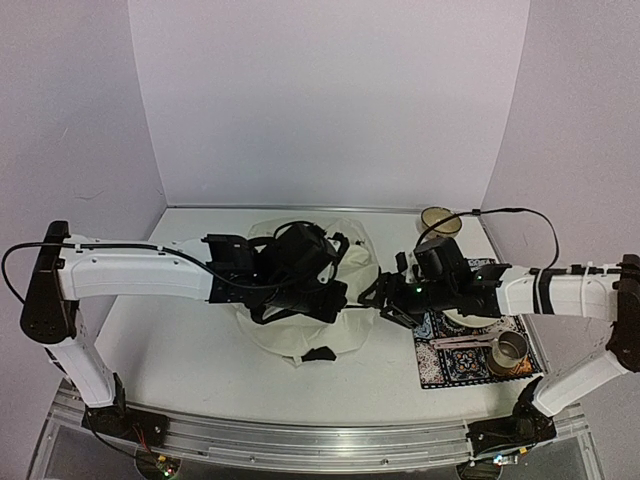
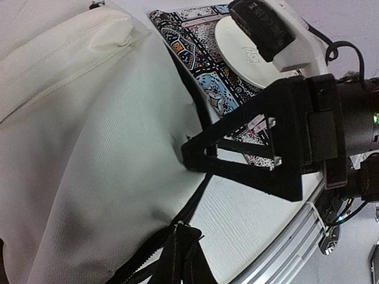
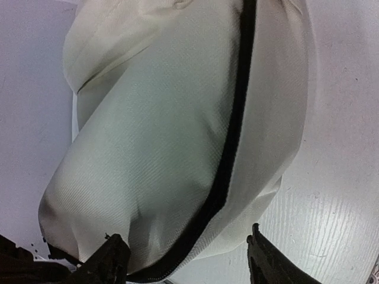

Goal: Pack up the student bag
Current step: Hold the largest pocket of the student bag.

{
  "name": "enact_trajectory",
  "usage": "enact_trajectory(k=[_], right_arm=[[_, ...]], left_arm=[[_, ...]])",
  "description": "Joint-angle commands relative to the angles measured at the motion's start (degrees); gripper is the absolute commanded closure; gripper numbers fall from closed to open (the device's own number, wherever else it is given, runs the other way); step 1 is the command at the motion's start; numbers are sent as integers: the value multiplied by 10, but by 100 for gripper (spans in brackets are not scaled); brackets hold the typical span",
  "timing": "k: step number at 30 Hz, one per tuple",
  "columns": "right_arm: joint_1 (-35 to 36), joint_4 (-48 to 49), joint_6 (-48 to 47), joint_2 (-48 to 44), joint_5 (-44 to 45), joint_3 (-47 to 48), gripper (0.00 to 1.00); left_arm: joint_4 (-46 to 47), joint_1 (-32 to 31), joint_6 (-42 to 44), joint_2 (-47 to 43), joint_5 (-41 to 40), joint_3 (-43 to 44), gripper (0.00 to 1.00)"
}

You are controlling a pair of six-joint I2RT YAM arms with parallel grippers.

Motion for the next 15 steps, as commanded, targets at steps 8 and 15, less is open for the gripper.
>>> enact_trajectory(k=[8, 15], right_arm=[[14, 93, 105, -26, 39, -33, 23], [15, 76, 113, -9, 38, -40, 48]], left_arm=[[20, 9, 29, 33, 28, 37, 100], [31, 9, 22, 30, 41, 15, 100]])
